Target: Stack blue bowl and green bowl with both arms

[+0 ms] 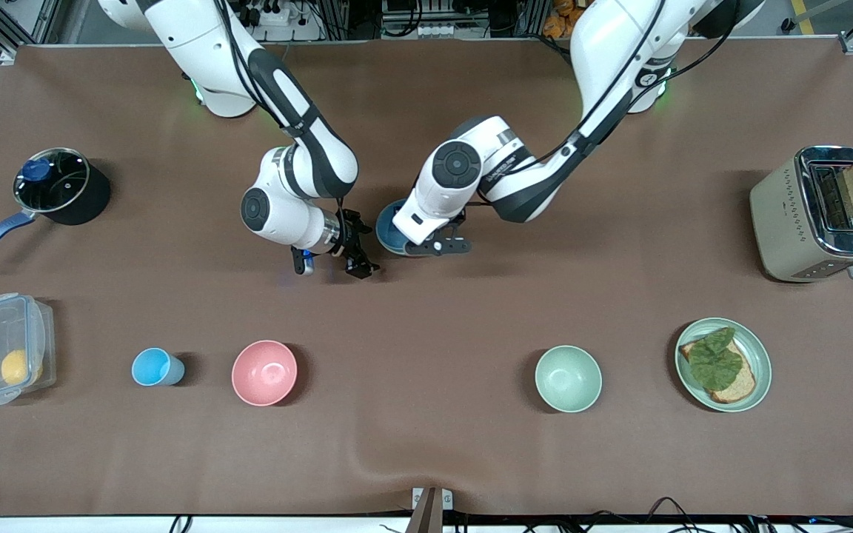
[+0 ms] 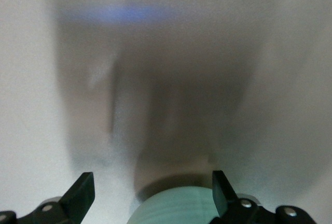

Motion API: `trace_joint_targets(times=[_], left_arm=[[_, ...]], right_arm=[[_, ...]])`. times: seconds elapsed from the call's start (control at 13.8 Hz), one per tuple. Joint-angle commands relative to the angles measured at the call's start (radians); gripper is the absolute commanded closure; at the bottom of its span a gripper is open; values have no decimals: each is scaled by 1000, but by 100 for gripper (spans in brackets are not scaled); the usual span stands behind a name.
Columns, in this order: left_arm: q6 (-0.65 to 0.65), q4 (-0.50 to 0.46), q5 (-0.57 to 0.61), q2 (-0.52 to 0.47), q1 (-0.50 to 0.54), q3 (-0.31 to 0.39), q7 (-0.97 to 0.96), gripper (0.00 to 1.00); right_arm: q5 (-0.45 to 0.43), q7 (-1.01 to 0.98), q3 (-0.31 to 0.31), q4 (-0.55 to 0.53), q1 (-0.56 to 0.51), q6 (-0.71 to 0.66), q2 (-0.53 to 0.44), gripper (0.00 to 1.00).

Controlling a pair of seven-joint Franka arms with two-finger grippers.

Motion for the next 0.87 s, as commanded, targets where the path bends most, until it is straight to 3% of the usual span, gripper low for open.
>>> trace_joint_targets(times=[0.0, 0.36, 0.65, 0.8], left_arm=[[-98, 5, 63, -117, 41, 31, -25, 0], [-333, 162, 134, -142, 160, 31, 35, 0], [-402, 167, 125, -243, 283, 28, 168, 0], [-421, 127, 90, -330, 346, 31, 266, 0]], right_arm=[[14, -48, -6, 3, -24, -37, -23, 0], [-20, -198, -13, 1, -139, -116, -42, 0], [-161, -212, -13, -6, -233, -187, -66, 0], [-272, -224, -4, -3, -316, -262, -97, 0]])
